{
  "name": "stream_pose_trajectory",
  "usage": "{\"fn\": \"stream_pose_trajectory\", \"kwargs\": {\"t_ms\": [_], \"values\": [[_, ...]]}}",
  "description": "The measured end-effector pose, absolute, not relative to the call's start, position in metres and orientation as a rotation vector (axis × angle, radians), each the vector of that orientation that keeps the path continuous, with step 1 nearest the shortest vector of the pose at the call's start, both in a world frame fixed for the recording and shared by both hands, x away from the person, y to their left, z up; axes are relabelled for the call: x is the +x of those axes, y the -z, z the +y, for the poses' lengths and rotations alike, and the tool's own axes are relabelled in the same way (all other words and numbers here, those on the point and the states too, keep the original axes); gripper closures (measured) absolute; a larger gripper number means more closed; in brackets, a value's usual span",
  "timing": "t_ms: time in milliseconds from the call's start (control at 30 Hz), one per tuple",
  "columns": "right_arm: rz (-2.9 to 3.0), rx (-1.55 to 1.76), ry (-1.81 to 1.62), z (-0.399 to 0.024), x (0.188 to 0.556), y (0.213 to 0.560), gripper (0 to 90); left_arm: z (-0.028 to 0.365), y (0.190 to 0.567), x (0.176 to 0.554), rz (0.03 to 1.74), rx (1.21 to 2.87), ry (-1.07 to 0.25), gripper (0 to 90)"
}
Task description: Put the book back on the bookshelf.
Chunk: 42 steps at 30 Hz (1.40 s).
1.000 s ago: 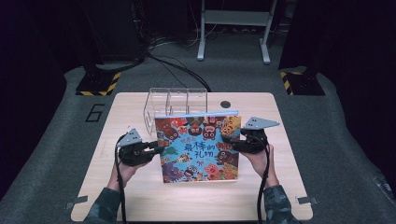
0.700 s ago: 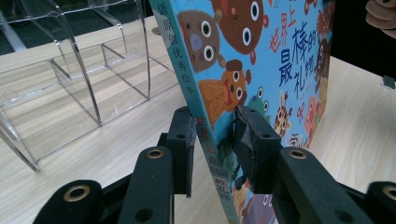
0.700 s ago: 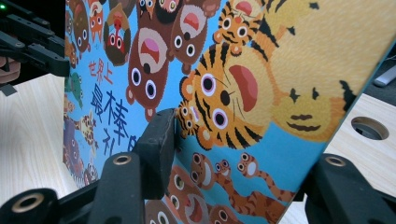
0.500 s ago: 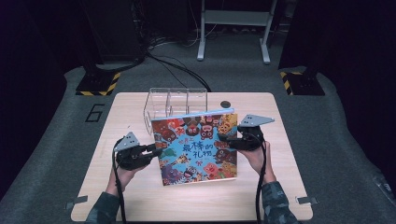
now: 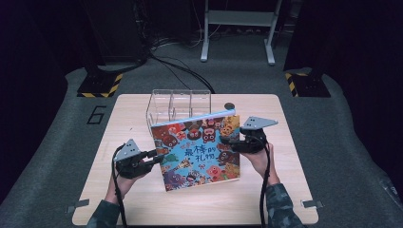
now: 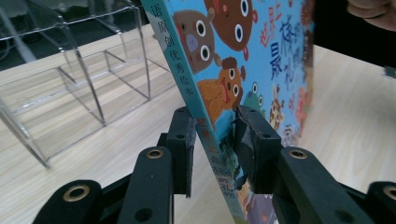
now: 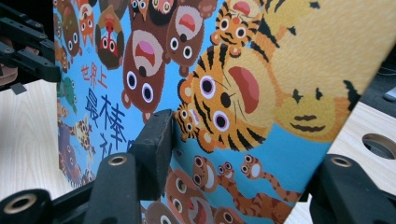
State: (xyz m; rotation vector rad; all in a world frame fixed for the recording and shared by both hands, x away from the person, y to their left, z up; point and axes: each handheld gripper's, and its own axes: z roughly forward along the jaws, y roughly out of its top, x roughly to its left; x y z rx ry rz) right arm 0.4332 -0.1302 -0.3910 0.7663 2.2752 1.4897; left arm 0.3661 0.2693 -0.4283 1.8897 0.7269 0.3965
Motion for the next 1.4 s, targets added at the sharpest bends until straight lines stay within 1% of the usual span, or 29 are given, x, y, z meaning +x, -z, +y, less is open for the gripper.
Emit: {"fn": "stream_pose_trajectory", "kwargs": {"t_ms": [67,100,133,200,400,500,833,1167,1400], "values": [[2.275,0.759,-1.491,-0.129,0.433,0.391,45.1,0.271,0.428,0.367,0.718,1.885,-0.378,67.6],[2.275,0.747,-1.494,-0.129,0.434,0.391,45.1,0.271,0.428,0.369,0.699,1.871,-0.334,67.2],[2.281,0.739,-1.498,-0.127,0.433,0.391,45.1,0.27,0.428,0.369,0.69,1.866,-0.32,65.5],[2.282,0.726,-1.505,-0.125,0.432,0.39,45.0,0.27,0.426,0.369,0.687,1.871,-0.322,64.7],[2.286,0.723,-1.508,-0.124,0.433,0.39,44.7,0.272,0.426,0.369,0.675,1.867,-0.33,66.0],[2.277,0.743,-1.508,-0.122,0.433,0.39,42.5,0.273,0.426,0.369,0.666,1.871,-0.318,66.6],[2.276,0.741,-1.521,-0.122,0.434,0.39,40.2,0.275,0.426,0.367,0.644,1.872,-0.286,69.1],[2.268,0.751,-1.504,-0.129,0.433,0.39,40.1,0.275,0.425,0.368,0.622,1.88,-0.278,70.7],[2.259,0.816,-1.481,-0.133,0.435,0.392,35.3,0.275,0.424,0.367,0.616,1.893,-0.268,71.7]]}}
